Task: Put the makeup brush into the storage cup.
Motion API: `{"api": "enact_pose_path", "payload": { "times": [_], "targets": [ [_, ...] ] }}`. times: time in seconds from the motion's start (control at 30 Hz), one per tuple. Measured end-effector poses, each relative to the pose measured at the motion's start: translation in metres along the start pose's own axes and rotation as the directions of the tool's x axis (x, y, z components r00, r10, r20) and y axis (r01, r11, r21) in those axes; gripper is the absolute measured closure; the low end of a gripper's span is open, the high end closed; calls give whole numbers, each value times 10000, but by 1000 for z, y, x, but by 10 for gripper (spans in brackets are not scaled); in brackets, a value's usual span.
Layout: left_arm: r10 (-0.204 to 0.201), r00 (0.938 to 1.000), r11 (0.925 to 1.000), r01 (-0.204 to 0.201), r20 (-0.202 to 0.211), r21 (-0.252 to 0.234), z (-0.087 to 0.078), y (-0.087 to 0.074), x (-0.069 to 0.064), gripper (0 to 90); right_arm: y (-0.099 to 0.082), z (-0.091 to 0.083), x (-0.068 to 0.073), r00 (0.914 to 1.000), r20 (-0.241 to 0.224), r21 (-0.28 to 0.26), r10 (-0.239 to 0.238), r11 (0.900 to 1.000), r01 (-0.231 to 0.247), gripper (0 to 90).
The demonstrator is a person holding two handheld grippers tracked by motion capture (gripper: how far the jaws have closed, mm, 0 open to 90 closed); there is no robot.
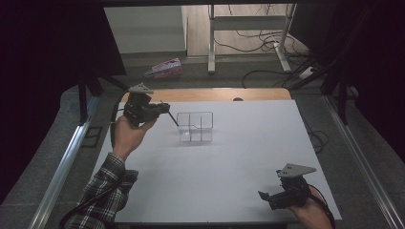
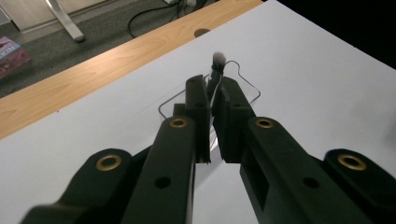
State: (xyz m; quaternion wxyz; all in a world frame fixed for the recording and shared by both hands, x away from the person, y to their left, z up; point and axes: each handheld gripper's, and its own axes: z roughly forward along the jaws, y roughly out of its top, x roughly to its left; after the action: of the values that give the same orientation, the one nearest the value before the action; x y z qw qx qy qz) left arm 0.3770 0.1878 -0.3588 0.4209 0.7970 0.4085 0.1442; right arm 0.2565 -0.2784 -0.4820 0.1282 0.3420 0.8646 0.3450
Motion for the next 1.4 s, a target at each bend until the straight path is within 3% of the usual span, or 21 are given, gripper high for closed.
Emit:
{"api": "enact_pose_path", "payload": {
  "times": [0.73, 1.4],
  "targets": [
    [148, 9996, 9997, -142, -261, 221, 27, 18, 0, 852, 0, 2, 1, 9999, -70, 98, -114, 9999, 114, 0],
    [-99, 9996, 9990, 110, -269, 432, 52, 10, 5, 852, 0, 4, 3, 9996, -169, 219, -220, 9995, 224, 0]
  ]
}}
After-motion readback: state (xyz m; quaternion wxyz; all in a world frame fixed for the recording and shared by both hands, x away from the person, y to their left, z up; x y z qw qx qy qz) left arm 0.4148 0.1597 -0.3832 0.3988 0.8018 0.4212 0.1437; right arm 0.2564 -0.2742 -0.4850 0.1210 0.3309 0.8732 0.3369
